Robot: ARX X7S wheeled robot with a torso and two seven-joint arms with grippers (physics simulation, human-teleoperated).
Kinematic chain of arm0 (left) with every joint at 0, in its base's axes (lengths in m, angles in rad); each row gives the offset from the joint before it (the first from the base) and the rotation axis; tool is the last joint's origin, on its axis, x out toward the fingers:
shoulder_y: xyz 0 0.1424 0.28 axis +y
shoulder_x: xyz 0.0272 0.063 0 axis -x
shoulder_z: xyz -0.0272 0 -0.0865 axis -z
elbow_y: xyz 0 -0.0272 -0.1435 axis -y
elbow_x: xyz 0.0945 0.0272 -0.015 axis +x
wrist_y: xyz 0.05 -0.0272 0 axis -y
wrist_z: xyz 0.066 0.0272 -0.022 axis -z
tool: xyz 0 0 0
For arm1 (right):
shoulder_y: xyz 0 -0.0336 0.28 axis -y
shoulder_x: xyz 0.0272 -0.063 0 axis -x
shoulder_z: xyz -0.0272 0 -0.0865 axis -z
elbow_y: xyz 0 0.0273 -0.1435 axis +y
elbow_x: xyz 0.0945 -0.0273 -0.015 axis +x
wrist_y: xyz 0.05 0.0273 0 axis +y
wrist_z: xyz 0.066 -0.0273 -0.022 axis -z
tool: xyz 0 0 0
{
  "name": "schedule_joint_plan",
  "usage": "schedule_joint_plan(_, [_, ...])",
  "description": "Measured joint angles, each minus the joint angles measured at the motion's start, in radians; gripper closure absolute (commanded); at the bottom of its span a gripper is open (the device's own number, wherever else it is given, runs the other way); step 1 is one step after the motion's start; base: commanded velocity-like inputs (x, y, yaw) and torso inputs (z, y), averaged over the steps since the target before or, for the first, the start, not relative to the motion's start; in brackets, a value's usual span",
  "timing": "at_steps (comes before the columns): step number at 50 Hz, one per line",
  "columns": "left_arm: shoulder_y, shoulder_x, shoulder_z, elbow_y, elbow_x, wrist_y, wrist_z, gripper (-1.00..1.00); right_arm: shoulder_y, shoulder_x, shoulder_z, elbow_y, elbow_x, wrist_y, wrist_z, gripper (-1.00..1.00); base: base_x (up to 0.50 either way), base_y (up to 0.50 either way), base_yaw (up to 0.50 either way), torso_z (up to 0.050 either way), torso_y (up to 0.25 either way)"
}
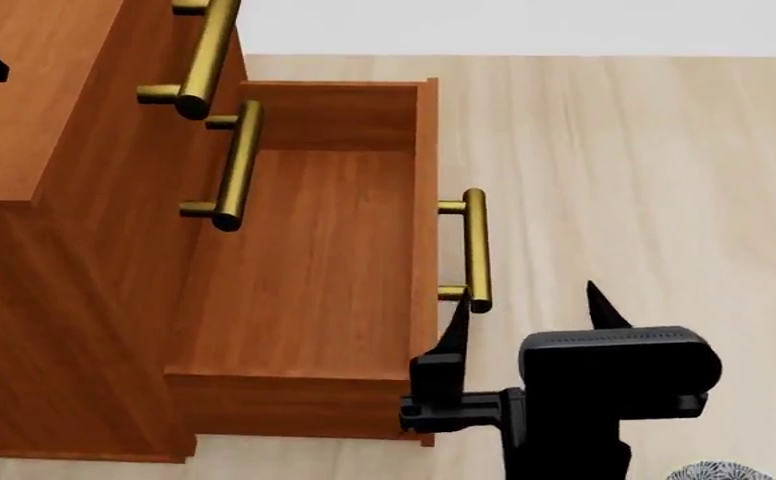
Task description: Close the bottom drawer of the cabinet and open the top drawer.
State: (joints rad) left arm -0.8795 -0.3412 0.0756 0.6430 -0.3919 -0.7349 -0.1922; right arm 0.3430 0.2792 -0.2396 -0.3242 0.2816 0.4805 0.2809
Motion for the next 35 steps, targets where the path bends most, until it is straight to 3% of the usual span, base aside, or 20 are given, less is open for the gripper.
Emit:
schedule_joint_plan(13, [-0.001,-0.004,0.006,-0.005,0.001,0.006,-0.003,-1.0,0.074,0.032,-0.004,0.101,-0.075,0.021,0.047,-1.0,0.0,0.0,0.0,0.0,0.0])
schedule_joint_plan(35, [-0.011,-0.014,0.017,-0.005,-0.001,0.002,-0.009,-1.0,0.213,0.018,-0.046,0.472,-0.149,-0.087,0.043,-1.0,0.0,0.0,0.0,0.0,0.0])
